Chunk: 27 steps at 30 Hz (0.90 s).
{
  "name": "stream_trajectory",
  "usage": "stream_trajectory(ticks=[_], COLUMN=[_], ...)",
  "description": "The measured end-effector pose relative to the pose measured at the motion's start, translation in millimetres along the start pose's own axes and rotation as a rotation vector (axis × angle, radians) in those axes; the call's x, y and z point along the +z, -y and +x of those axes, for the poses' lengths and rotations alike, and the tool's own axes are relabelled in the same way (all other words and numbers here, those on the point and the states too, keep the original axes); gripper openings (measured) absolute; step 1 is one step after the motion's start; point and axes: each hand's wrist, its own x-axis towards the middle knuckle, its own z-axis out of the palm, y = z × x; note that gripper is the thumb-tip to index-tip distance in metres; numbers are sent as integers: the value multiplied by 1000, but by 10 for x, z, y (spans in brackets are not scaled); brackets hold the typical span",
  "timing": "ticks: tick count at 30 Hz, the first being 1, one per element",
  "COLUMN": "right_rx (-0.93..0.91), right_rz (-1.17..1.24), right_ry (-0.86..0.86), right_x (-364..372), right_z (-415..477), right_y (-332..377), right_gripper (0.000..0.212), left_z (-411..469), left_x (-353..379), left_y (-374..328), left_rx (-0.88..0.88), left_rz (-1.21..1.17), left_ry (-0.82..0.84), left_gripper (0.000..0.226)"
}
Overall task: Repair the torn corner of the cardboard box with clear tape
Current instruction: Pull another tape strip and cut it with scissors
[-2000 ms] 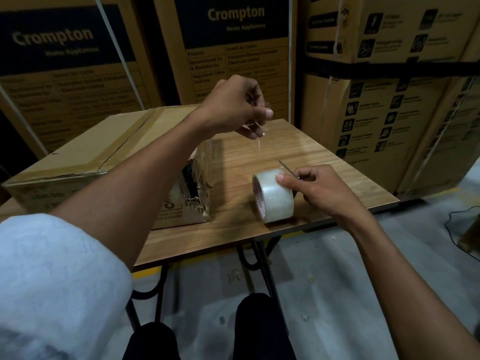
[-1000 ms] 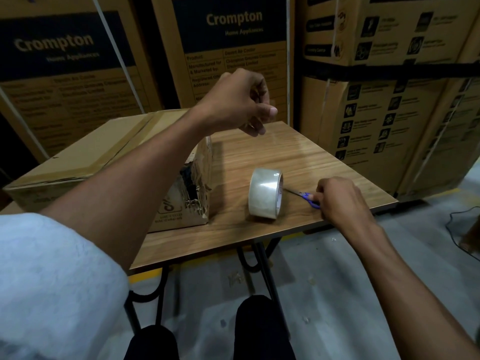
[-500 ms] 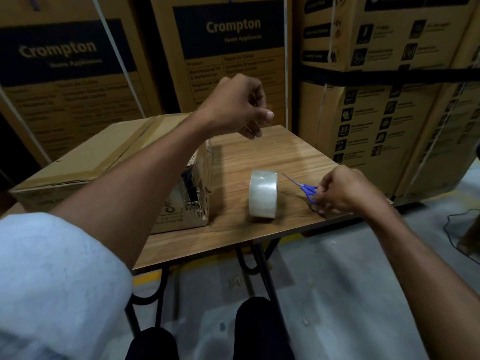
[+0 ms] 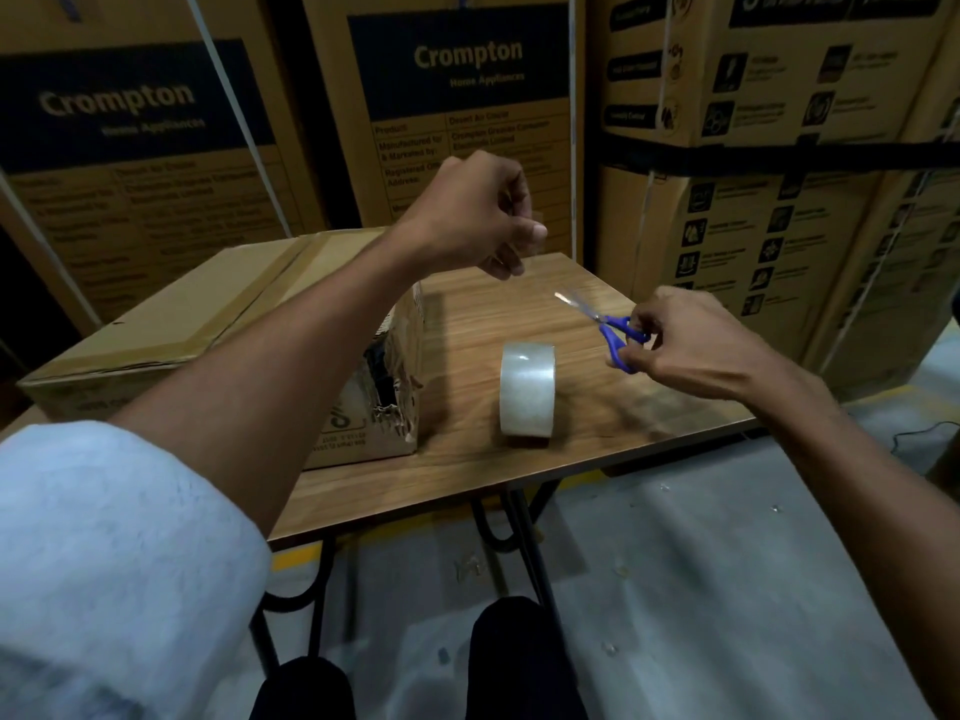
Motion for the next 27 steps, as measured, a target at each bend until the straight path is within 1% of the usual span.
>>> stream_trajectory(ticks=[3, 5, 8, 10, 19, 27], right_rx=[-12, 3, 5, -3, -4, -37], right_rz=[-124, -182, -201, -197, -143, -176], right_ry=[177, 260, 382, 433, 478, 504], right_x=[-131, -200, -261, -300, -399, -323], right_z=[32, 62, 118, 146, 158, 217], right_y=[23, 72, 167, 230, 212, 348], right_gripper=[32, 34, 30, 29, 24, 27], left_z=[-5, -6, -9, -17, -25, -8], left_x=[4, 6, 7, 2, -27, 5], left_y=[2, -4, -15, -15, 5, -13], left_rx=[1, 2, 8, 8, 9, 19], left_rz=[5, 3, 7, 8, 0, 10], left_ry=[0, -2, 3, 5, 13, 14], left_gripper=[15, 14, 12, 12, 11, 12])
